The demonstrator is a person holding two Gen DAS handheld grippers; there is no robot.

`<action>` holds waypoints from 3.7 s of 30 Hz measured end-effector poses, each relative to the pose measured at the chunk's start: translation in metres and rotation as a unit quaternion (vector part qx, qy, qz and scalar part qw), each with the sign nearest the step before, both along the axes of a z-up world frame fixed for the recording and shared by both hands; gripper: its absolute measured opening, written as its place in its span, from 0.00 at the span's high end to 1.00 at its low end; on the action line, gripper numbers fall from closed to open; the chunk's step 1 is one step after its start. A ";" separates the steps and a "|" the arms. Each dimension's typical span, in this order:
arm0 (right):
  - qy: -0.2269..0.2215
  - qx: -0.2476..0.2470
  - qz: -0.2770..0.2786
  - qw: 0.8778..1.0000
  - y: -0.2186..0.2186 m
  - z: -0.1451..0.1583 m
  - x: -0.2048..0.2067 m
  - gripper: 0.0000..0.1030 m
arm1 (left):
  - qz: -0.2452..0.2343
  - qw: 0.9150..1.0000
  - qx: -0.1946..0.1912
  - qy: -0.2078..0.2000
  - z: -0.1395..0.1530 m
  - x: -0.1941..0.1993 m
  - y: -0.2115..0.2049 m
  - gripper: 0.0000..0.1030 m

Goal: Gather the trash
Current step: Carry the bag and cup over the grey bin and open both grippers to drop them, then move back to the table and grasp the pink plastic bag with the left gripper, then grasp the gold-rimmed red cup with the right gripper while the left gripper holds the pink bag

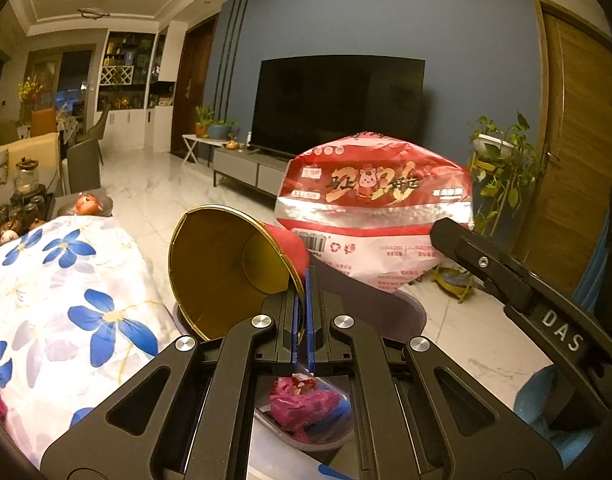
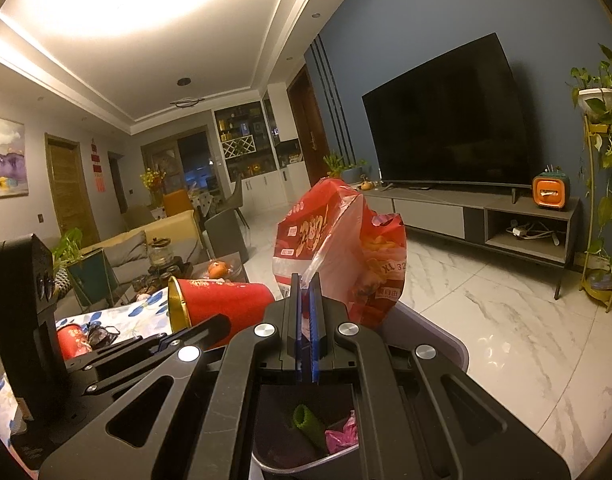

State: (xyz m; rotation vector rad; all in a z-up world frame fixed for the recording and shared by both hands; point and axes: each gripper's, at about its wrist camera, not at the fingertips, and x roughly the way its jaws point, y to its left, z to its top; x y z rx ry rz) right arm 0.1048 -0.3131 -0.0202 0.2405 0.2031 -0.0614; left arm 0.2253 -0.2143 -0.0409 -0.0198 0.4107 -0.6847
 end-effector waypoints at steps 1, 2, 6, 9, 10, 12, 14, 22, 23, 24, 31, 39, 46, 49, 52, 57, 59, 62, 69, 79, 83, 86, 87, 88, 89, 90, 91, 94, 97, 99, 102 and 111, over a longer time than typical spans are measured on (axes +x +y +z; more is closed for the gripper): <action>0.002 0.002 0.000 1.000 0.000 -0.001 0.002 0.96 | -0.004 1.000 0.000 0.001 -0.001 0.001 0.000 0.98; 0.005 0.004 0.002 1.000 0.000 -0.002 0.004 0.96 | -0.005 1.000 0.001 0.002 -0.003 0.002 -0.001 0.98; 0.015 0.011 0.006 1.000 -0.005 -0.005 0.012 0.96 | -0.004 1.000 0.004 0.005 -0.007 0.003 0.001 0.81; 0.026 0.011 0.006 1.000 -0.006 -0.007 0.016 0.93 | 0.004 1.000 -0.005 0.003 -0.009 0.003 0.008 0.52; 0.028 0.014 0.009 0.999 -0.007 -0.009 0.017 0.89 | 0.006 1.000 -0.008 0.003 -0.009 0.003 0.010 0.50; 0.030 0.011 0.006 0.999 -0.007 -0.010 0.018 0.78 | 0.019 1.000 -0.010 0.004 -0.009 0.003 0.015 0.43; 0.033 0.007 0.004 0.999 -0.007 -0.011 0.018 0.76 | 0.036 0.999 -0.014 0.005 -0.008 0.002 0.024 0.38; 0.029 0.009 0.003 1.000 -0.001 -0.010 0.009 0.46 | 0.117 0.993 -0.011 -0.004 -0.004 -0.017 0.065 0.18; 0.028 0.009 0.005 1.000 0.000 -0.009 0.007 0.44 | 0.126 0.992 -0.013 -0.005 -0.004 -0.020 0.071 0.17; 0.028 0.007 0.006 1.000 0.001 -0.009 0.005 0.40 | 0.139 0.990 -0.013 -0.006 -0.003 -0.024 0.078 0.15; 0.019 -0.020 0.010 1.000 0.023 -0.004 -0.007 0.23 | 0.207 0.978 -0.003 -0.019 -0.001 -0.052 0.123 0.13; 0.015 -0.018 0.022 0.999 0.048 -0.003 -0.012 0.20 | 0.279 0.960 0.003 -0.014 -0.008 -0.077 0.180 0.13; 0.024 -0.026 0.061 0.998 0.081 -0.006 -0.009 0.19 | 0.339 0.940 0.033 -0.007 -0.025 -0.088 0.230 0.13; 0.022 -0.028 0.075 0.997 0.094 -0.005 -0.007 0.19 | 0.354 0.935 0.034 -0.002 -0.032 -0.090 0.249 0.13; 0.021 -0.029 0.087 0.996 0.111 -0.004 -0.006 0.19 | 0.355 0.934 0.039 0.008 -0.038 -0.090 0.260 0.14; 0.023 -0.033 0.105 0.994 0.134 -0.006 -0.003 0.19 | 0.333 0.941 0.047 0.038 -0.049 -0.077 0.268 0.24; 0.025 -0.035 0.113 0.993 0.144 -0.005 -0.001 0.19 | 0.325 0.943 0.040 0.058 -0.053 -0.071 0.271 0.33; 0.027 -0.041 0.125 0.991 0.156 -0.006 0.003 0.19 | 0.316 0.944 0.032 0.083 -0.058 -0.063 0.276 0.54; 0.040 -0.051 0.153 0.986 0.185 -0.013 0.012 0.20 | 0.289 0.950 0.010 0.115 -0.068 -0.058 0.282 0.91; 0.054 -0.060 0.192 0.978 0.222 -0.023 0.029 0.20 | 0.293 0.953 -0.009 0.076 -0.047 -0.101 0.304 0.94; 0.056 -0.068 0.216 0.972 0.245 -0.028 0.038 0.20 | 0.321 0.944 -0.031 0.065 -0.035 -0.116 0.330 0.94; 0.053 -0.075 0.233 0.968 0.263 -0.028 0.045 0.19 | 0.343 0.936 -0.045 0.060 -0.028 -0.126 0.347 0.94; 0.052 -0.079 0.241 0.966 0.272 -0.029 0.048 0.19 | 0.350 0.934 -0.047 0.058 -0.026 -0.128 0.352 0.94; 0.052 -0.087 0.246 0.964 0.280 -0.029 0.053 0.19 | 0.354 0.932 -0.047 0.057 -0.025 -0.130 0.355 0.94; 0.052 -0.094 0.250 0.962 0.288 -0.030 0.057 0.19 | 0.358 0.931 -0.048 0.056 -0.024 -0.131 0.358 0.94; 0.053 -0.099 0.255 0.960 0.294 -0.031 0.061 0.19 | 0.361 0.930 -0.050 0.057 -0.023 -0.131 0.361 0.94; 0.055 -0.105 0.261 0.958 0.302 -0.032 0.065 0.19 | 0.365 0.928 -0.052 0.059 -0.023 -0.132 0.365 0.94; 0.061 -0.132 0.269 0.952 0.324 -0.036 0.080 0.19 | 0.373 0.924 -0.061 0.060 -0.021 -0.133 0.375 0.94; 0.068 -0.143 0.277 0.948 0.339 -0.040 0.093 0.19 | 0.378 0.922 -0.066 0.057 -0.019 -0.134 0.382 0.94; 0.078 -0.146 0.279 0.946 0.347 -0.043 0.104 0.19 | 0.380 0.921 -0.067 0.054 -0.017 -0.135 0.386 0.94; 0.091 -0.150 0.279 0.944 0.356 -0.046 0.115 0.19 | 0.384 0.919 -0.069 0.048 -0.014 -0.136 0.391 0.94; 0.123 -0.174 0.288 0.934 0.375 -0.055 0.139 0.19 | 0.385 0.919 -0.076 0.052 -0.015 -0.132 0.396 0.94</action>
